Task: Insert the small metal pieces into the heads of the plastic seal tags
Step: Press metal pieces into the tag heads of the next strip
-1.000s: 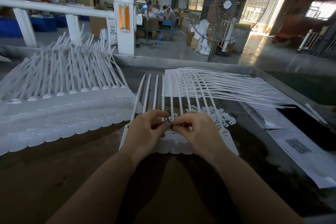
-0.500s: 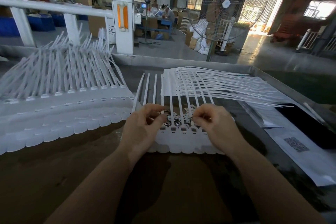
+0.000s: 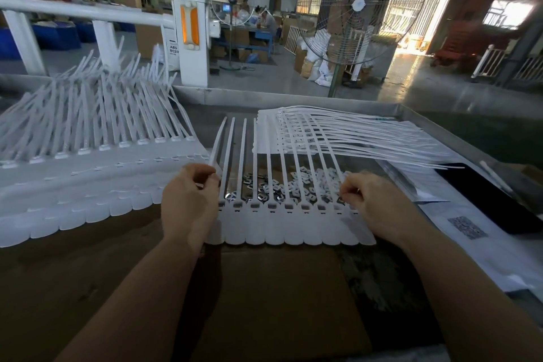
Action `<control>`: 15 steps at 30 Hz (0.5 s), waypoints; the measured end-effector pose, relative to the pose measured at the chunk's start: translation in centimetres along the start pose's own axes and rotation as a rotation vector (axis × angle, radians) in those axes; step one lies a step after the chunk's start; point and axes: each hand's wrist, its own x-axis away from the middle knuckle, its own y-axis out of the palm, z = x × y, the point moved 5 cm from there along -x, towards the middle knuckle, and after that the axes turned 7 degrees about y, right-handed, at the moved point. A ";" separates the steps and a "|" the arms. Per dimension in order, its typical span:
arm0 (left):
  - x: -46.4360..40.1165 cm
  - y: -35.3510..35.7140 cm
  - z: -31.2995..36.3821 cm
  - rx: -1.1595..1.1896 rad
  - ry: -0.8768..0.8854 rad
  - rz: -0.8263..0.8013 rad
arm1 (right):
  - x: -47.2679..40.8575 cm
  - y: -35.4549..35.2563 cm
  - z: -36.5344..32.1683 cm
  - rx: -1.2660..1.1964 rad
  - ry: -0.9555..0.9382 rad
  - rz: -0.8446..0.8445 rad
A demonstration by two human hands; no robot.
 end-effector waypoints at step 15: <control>-0.1 0.1 -0.3 -0.216 0.020 -0.085 | -0.4 0.9 -0.3 0.099 -0.008 -0.082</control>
